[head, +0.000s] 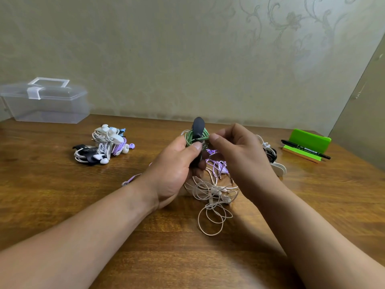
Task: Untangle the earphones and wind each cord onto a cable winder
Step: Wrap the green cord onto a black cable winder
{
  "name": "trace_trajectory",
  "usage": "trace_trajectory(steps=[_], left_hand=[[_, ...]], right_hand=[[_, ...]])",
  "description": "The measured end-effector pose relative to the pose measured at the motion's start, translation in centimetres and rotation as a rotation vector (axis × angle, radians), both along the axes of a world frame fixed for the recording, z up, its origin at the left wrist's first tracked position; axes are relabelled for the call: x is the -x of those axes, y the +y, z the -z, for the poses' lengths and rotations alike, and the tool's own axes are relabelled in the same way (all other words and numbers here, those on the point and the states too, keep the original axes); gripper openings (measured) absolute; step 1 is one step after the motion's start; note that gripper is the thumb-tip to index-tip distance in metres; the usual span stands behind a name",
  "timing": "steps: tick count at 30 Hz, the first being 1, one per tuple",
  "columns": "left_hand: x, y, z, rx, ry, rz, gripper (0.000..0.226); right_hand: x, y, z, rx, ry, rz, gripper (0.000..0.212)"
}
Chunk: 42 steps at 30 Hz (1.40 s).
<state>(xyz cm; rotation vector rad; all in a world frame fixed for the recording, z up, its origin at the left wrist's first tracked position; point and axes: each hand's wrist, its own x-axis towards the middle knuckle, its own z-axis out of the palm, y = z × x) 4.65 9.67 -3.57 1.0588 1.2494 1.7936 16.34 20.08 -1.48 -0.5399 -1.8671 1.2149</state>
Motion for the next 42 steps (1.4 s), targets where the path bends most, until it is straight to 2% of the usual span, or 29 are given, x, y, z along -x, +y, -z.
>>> trace_trajectory(steps=[4, 8, 10, 14, 16, 20, 26, 29, 35, 37, 42], left_hand=[[0.4, 0.1, 0.2, -0.042, -0.002, 0.006, 0.023], [0.7, 0.0, 0.3, -0.032, -0.007, 0.042, 0.03], [1.0, -0.2, 0.1, 0.002, 0.068, 0.05, 0.041], [1.4, -0.4, 0.1, 0.107, 0.31, -0.004, 0.033], [1.6, -0.5, 0.1, 0.095, 0.348, -0.01, 0.028], [1.7, -0.9, -0.2, 0.084, 0.372, -0.037, 0.02], [1.3, -1.5, -0.3, 0.149, 0.546, -0.09, 0.036], [1.4, -1.4, -0.3, 0.169, 0.531, -0.096, 0.04], [1.9, -1.3, -0.8, 0.14, 0.419, -0.09, 0.036], [2.3, -1.4, -1.3, 0.16, 0.363, -0.079, 0.041], [2.3, -1.9, -1.5, 0.115, 0.217, -0.014, 0.024]], right_hand=[[0.3, -0.1, 0.2, 0.182, -0.007, -0.044, 0.015], [0.4, -0.2, 0.3, 0.162, -0.057, -0.062, 0.02], [0.3, -0.1, 0.3, 0.133, -0.092, -0.069, 0.021], [-0.2, 0.5, 0.3, 0.237, -0.115, -0.176, 0.021], [-0.2, 0.7, 0.3, 0.289, -0.13, -0.229, 0.029], [-0.3, 0.7, -0.1, 0.35, -0.144, -0.308, 0.03], [-0.2, 0.6, 0.2, 0.339, -0.144, -0.323, 0.036], [0.0, 0.3, 0.4, 0.307, -0.131, -0.306, 0.032], [-0.3, 0.0, 0.0, 0.153, -0.14, -0.231, 0.053], [-0.6, 0.2, -0.3, 0.071, -0.159, -0.161, 0.05], [-0.3, -0.6, 0.0, -0.094, -0.155, -0.094, 0.024]])
